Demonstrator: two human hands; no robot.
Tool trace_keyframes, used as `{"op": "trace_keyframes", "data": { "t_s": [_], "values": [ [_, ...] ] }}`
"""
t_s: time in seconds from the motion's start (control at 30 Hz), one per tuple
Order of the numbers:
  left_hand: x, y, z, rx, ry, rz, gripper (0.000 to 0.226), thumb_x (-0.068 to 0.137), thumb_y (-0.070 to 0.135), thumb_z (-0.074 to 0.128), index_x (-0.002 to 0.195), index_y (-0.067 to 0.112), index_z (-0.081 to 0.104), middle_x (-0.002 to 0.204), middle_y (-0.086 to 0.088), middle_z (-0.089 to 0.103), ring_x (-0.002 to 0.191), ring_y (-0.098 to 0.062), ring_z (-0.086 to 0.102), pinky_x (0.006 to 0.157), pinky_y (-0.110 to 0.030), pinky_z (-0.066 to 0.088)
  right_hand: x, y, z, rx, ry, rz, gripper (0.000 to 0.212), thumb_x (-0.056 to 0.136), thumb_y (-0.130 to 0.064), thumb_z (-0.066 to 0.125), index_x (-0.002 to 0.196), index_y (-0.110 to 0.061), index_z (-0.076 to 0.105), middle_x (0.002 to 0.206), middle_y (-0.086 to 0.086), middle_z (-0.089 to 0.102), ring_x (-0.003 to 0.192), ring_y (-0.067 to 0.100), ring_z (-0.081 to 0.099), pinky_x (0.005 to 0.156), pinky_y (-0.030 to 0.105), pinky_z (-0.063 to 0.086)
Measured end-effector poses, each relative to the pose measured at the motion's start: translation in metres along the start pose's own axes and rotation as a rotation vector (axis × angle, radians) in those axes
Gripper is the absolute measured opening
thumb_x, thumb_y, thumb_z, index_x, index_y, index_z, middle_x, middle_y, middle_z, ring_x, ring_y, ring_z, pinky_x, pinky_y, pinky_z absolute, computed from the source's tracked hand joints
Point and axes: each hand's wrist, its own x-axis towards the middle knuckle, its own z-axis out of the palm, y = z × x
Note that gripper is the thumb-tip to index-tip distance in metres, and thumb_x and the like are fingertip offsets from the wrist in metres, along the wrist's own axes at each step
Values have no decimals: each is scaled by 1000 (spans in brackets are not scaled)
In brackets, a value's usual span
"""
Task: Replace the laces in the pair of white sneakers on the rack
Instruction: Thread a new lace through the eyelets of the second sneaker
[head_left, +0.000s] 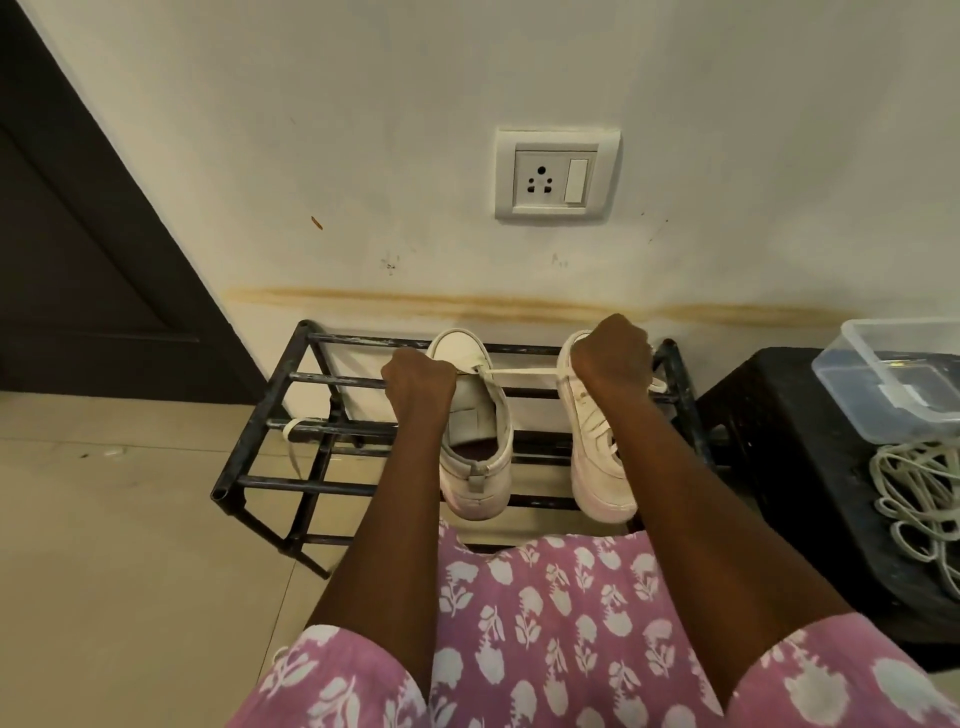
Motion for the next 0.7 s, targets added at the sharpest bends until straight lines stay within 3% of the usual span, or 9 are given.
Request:
{"op": "trace_keyframes", "data": {
  "t_s": [0.07, 0.13, 0.17, 0.23, 0.3, 0.47, 0.6, 0.7],
  "values": [
    [2, 0, -2, -2, -31, 1, 12, 81, 10, 63, 82, -1, 61, 103, -19, 65, 98, -30, 60, 56, -15, 34, 7, 8, -14, -97, 4, -1, 27, 88, -10, 50, 112, 0, 57, 118, 20, 59, 113, 37, 54, 90, 38, 46],
    [4, -1, -4, -10, -39, -3, 17, 82, 12, 64, 70, 7, 53, 96, -15, 64, 97, -29, 61, 45, -14, 30, 10, 12, -22, -174, -47, 9, 29, 89, -11, 50, 115, -1, 56, 123, 19, 56, 118, 37, 50, 91, 36, 43],
    [3, 0, -5, -40, -46, -5, 16, 82, 12, 63, 71, 8, 52, 95, -16, 64, 99, -31, 61, 50, -12, 36, 10, 12, -24, -208, -65, 5, 29, 89, -11, 50, 115, -1, 56, 123, 18, 56, 119, 36, 49, 91, 36, 43],
    [5, -1, -5, -80, -51, -14, 4, 85, 9, 59, 86, 6, 59, 105, -22, 64, 103, -36, 60, 73, -30, 49, 8, 7, -25, -271, -76, -36, 28, 89, -11, 49, 115, -1, 57, 122, 18, 56, 119, 36, 48, 90, 36, 43],
    [7, -3, -5, -67, -55, -8, 21, 85, 9, 58, 102, -3, 63, 109, -24, 63, 103, -38, 60, 80, -35, 50, 5, -3, -18, -271, -97, -139, 27, 88, -8, 49, 113, 1, 58, 118, 20, 58, 116, 36, 51, 89, 36, 45],
    [11, -4, -8, 65, -86, 67, 25, 88, 16, 55, 103, 2, 68, 108, -16, 66, 106, -30, 59, 78, -28, 41, -9, -30, 17, -58, -357, -395, 21, 87, -8, 58, 102, 1, 71, 107, 14, 69, 102, 28, 63, 90, 32, 48],
    [12, -4, -12, 68, -52, 153, 26, 93, 20, 49, 103, 8, 70, 107, -11, 67, 108, -26, 56, 81, -29, 37, -26, -34, 43, 70, -357, -403, 19, 86, -9, 63, 101, -3, 73, 103, 14, 71, 100, 27, 65, 90, 34, 50],
    [18, -6, -13, 53, -65, 149, 26, 93, 14, 48, 97, 1, 70, 98, -15, 68, 102, -29, 59, 71, -27, 36, -28, -34, 50, 168, -326, -359, 18, 85, -3, 63, 99, -5, 74, 103, 12, 72, 98, 24, 65, 88, 28, 50]
  ]
}}
